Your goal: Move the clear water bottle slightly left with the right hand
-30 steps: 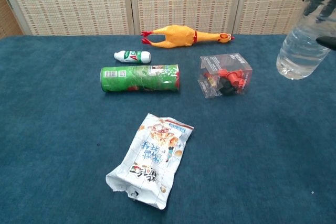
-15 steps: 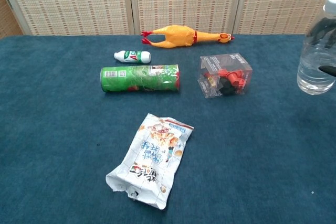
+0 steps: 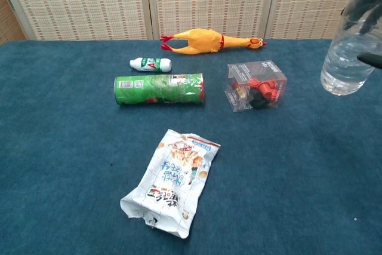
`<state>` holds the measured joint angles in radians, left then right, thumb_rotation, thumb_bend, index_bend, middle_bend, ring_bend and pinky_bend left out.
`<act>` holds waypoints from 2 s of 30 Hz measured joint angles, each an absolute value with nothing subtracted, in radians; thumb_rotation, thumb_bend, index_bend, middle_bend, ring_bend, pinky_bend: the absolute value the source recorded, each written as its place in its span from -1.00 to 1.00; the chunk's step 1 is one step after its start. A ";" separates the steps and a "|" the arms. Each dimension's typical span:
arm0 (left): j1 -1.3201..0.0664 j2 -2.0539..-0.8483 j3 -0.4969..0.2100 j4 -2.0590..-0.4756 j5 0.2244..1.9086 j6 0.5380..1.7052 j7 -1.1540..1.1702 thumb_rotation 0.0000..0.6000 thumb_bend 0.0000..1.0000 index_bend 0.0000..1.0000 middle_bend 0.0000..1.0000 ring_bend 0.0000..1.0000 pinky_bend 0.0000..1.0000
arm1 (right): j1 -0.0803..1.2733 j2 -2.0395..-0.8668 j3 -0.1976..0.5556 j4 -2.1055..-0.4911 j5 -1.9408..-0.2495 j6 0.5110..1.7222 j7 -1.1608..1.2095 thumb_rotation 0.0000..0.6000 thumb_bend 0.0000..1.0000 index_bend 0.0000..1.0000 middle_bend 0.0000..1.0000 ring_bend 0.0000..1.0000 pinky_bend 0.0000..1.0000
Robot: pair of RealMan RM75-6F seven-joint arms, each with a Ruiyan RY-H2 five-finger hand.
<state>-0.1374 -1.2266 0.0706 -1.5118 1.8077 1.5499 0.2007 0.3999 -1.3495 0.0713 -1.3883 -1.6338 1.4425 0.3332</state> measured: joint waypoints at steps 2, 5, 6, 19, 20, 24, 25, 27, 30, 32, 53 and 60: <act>-0.138 -1.229 0.071 -1.511 1.806 1.544 0.206 1.00 0.15 -0.32 -0.08 -0.33 -0.02 | 0.413 -1.367 0.066 -1.346 -1.624 1.394 0.401 1.00 0.07 0.61 0.38 0.31 0.49; -0.139 -1.231 0.072 -1.511 1.805 1.541 0.211 1.00 0.15 -0.32 -0.08 -0.33 -0.02 | 0.434 -1.401 0.059 -1.265 -1.615 1.341 0.560 1.00 0.07 0.61 0.38 0.31 0.49; -0.139 -1.231 0.072 -1.511 1.805 1.540 0.212 1.00 0.16 -0.32 -0.08 -0.33 -0.02 | 0.440 -1.414 0.057 -1.235 -1.613 1.328 0.615 1.00 0.07 0.61 0.38 0.31 0.49; -0.139 -1.232 0.072 -1.510 1.807 1.543 0.215 1.00 0.15 -0.32 -0.08 -0.33 -0.02 | 0.501 -1.641 0.053 -0.769 -1.576 1.230 1.018 1.00 0.07 0.61 0.38 0.22 0.47; -0.139 -1.232 0.072 -1.510 1.807 1.542 0.215 1.00 0.15 -0.32 -0.08 -0.33 -0.02 | 0.502 -1.649 0.049 -0.755 -1.575 1.224 1.024 1.00 0.07 0.59 0.38 0.16 0.44; -0.139 -1.232 0.071 -1.509 1.804 1.542 0.214 1.00 0.16 -0.32 -0.08 -0.33 -0.02 | 0.507 -1.654 0.024 -0.731 -1.586 1.203 1.048 1.00 -0.17 0.23 0.10 -0.30 0.07; -0.139 -1.232 0.071 -1.509 1.804 1.542 0.214 1.00 0.16 -0.32 -0.08 -0.33 -0.02 | 0.508 -1.651 0.016 -0.729 -1.593 1.199 1.055 1.00 -0.30 0.03 -0.08 -0.49 -0.15; -0.139 -1.232 0.071 -1.509 1.805 1.542 0.213 1.00 0.16 -0.32 -0.08 -0.33 -0.02 | 0.513 -1.640 -0.006 -0.728 -1.614 1.192 1.078 1.00 -0.50 -0.37 -0.44 -0.85 -0.59; -0.139 -1.232 0.071 -1.509 1.804 1.542 0.211 1.00 0.16 -0.32 -0.08 -0.33 -0.02 | 0.520 -1.609 -0.039 -0.734 -1.647 1.189 1.131 1.00 -0.68 -0.83 -0.80 -1.00 -0.93; -0.140 -1.232 0.071 -1.509 1.804 1.542 0.210 1.00 0.16 -0.32 -0.08 -0.33 -0.02 | 0.520 -1.592 -0.052 -0.736 -1.661 1.197 1.146 1.00 -0.75 -0.99 -0.94 -1.00 -0.97; -0.141 -1.235 0.071 -1.506 1.793 1.529 0.219 1.00 0.15 -0.32 -0.08 -0.33 -0.02 | 0.370 -1.309 -0.033 -1.146 -1.548 1.347 0.421 1.00 -0.84 -1.00 -1.00 -1.00 -0.78; -0.137 -1.234 0.069 -1.510 1.796 1.541 0.230 1.00 0.15 -0.32 -0.08 -0.33 -0.02 | 0.278 -1.194 -0.041 -1.511 -1.449 1.385 -0.139 1.00 -0.84 -1.00 -1.00 -1.00 -0.76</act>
<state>-0.1373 -1.2343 0.0694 -1.5103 1.7964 1.5407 0.2303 0.2780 -1.1942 -0.0410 -1.5110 -1.4491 1.3847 -0.1385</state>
